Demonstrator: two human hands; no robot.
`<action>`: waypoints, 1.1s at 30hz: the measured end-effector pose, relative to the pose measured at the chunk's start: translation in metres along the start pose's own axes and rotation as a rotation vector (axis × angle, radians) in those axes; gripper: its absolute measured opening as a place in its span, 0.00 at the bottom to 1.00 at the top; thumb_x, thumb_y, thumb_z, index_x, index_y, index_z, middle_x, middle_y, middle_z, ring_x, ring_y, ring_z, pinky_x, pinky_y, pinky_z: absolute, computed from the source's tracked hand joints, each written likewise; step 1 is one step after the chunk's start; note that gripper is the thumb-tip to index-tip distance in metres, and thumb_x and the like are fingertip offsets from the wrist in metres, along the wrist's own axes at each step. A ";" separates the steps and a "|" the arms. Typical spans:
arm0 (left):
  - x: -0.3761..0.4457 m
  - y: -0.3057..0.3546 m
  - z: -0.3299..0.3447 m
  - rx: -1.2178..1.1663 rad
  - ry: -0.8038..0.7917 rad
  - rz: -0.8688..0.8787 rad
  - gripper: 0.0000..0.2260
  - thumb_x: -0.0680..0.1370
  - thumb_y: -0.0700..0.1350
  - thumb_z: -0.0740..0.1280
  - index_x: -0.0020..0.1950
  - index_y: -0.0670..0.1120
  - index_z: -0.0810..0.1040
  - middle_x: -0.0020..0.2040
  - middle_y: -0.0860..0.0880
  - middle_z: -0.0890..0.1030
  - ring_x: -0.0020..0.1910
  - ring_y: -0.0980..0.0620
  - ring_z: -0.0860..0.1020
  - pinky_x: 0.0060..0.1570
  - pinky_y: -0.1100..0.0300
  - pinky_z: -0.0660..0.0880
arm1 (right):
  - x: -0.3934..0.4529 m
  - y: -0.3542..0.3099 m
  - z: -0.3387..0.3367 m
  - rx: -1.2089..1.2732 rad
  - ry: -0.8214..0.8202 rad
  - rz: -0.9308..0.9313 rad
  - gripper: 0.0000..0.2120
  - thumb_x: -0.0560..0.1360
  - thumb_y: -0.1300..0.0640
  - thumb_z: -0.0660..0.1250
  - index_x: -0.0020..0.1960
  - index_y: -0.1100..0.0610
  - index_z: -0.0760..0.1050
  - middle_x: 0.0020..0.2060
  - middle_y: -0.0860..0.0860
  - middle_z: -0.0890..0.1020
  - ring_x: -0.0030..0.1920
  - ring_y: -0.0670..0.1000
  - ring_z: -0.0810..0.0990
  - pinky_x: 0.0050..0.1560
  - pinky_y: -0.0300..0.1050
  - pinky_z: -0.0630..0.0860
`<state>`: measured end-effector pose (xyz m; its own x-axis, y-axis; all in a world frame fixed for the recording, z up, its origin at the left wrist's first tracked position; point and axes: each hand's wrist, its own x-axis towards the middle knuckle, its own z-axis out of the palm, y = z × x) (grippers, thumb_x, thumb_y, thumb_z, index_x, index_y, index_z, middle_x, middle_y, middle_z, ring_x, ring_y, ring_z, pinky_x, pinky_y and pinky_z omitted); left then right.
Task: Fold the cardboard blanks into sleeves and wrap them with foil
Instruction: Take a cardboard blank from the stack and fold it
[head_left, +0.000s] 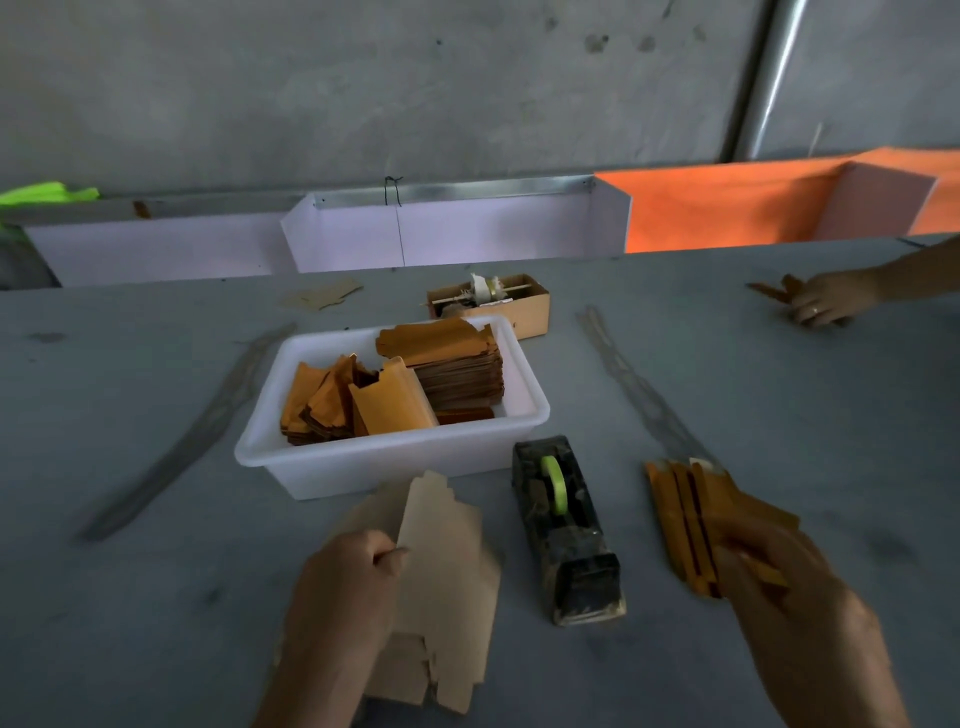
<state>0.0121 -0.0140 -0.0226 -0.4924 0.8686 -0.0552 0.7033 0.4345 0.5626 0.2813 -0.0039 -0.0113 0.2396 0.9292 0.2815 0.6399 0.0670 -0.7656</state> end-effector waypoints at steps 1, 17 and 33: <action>-0.002 0.002 -0.004 -0.029 0.035 0.009 0.09 0.78 0.49 0.64 0.41 0.49 0.80 0.40 0.49 0.82 0.42 0.49 0.79 0.43 0.57 0.73 | -0.004 -0.006 -0.001 0.035 0.012 -0.025 0.14 0.70 0.64 0.71 0.46 0.45 0.78 0.46 0.46 0.79 0.33 0.43 0.77 0.38 0.33 0.69; -0.056 0.042 -0.008 -0.964 -0.391 -0.012 0.15 0.58 0.51 0.82 0.42 0.50 0.85 0.39 0.47 0.86 0.40 0.50 0.84 0.40 0.61 0.79 | -0.031 -0.056 0.035 0.834 -0.612 0.457 0.09 0.65 0.61 0.69 0.45 0.62 0.80 0.36 0.59 0.84 0.41 0.60 0.80 0.45 0.55 0.76; -0.064 0.055 0.016 -0.660 -0.080 0.019 0.03 0.70 0.45 0.74 0.39 0.51 0.82 0.35 0.50 0.84 0.38 0.53 0.82 0.43 0.53 0.79 | -0.060 -0.057 0.044 0.149 -0.067 -0.278 0.10 0.67 0.51 0.73 0.43 0.43 0.73 0.23 0.45 0.78 0.29 0.38 0.78 0.29 0.22 0.69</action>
<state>0.0904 -0.0424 -0.0013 -0.4252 0.9009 -0.0869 0.2379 0.2038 0.9497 0.1984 -0.0470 -0.0102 0.0185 0.8893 0.4569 0.5586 0.3698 -0.7424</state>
